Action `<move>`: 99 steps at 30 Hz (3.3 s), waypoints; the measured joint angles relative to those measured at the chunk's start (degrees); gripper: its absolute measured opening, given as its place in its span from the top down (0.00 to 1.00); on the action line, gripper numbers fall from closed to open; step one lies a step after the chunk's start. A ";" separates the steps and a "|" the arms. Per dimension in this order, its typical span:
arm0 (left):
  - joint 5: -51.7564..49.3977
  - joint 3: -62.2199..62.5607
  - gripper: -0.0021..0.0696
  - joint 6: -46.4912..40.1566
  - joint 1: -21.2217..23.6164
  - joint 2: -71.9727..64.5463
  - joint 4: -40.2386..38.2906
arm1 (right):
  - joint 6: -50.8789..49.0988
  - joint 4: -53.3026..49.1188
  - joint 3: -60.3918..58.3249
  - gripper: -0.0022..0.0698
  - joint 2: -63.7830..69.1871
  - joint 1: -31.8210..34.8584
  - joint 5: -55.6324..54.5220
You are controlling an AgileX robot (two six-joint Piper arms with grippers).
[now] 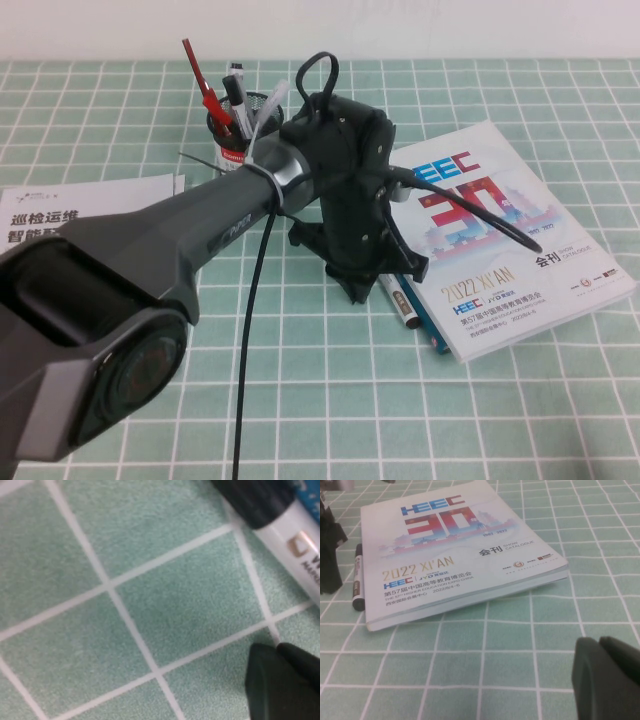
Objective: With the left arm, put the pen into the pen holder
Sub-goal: Pick up the pen on the table
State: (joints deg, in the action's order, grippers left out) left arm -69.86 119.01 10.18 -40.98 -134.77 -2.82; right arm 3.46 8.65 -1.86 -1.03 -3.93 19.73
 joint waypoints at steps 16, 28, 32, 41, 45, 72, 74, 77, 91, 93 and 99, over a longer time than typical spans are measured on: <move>1.39 4.48 0.97 -0.61 -0.16 -0.91 -6.27 | 0.00 0.00 0.00 1.00 0.00 0.00 0.00; 0.61 5.12 0.97 -0.97 -0.49 -1.71 -5.58 | 0.00 0.00 0.00 1.00 0.00 0.00 0.00; 0.38 5.25 0.97 -0.77 -0.63 -1.71 -4.81 | 0.00 0.00 0.00 1.00 0.00 0.00 0.00; -0.25 5.03 0.97 -0.01 -1.01 -1.37 -1.67 | 0.00 0.00 0.00 1.00 0.00 0.00 0.00; -0.25 5.03 0.97 0.01 -1.01 -1.37 -1.08 | 0.00 0.00 0.00 1.00 0.00 0.00 0.00; -0.70 4.49 0.51 10.13 -0.08 2.75 0.63 | 0.00 0.00 0.00 1.00 0.00 0.00 0.00; -0.70 4.49 0.48 13.81 0.04 2.51 0.63 | 0.00 0.00 0.00 1.00 0.00 0.00 0.00; -0.70 4.49 0.47 17.39 0.04 1.89 0.63 | 0.00 0.00 0.00 1.00 0.00 0.00 0.00; -0.49 4.49 0.46 20.13 0.04 -0.90 -1.49 | 0.00 0.00 0.00 1.00 0.00 0.00 0.00; -0.39 4.49 0.46 20.13 0.04 -0.95 -1.49 | 0.00 0.00 0.00 1.00 0.00 0.00 0.00; 0.11 4.49 0.46 20.13 0.04 -1.04 -1.54 | 0.00 0.00 0.00 1.00 0.00 0.00 0.00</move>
State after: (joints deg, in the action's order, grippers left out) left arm -69.75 123.51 30.31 -40.94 -135.80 -4.35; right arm 3.46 8.65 -1.86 -1.03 -3.93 19.73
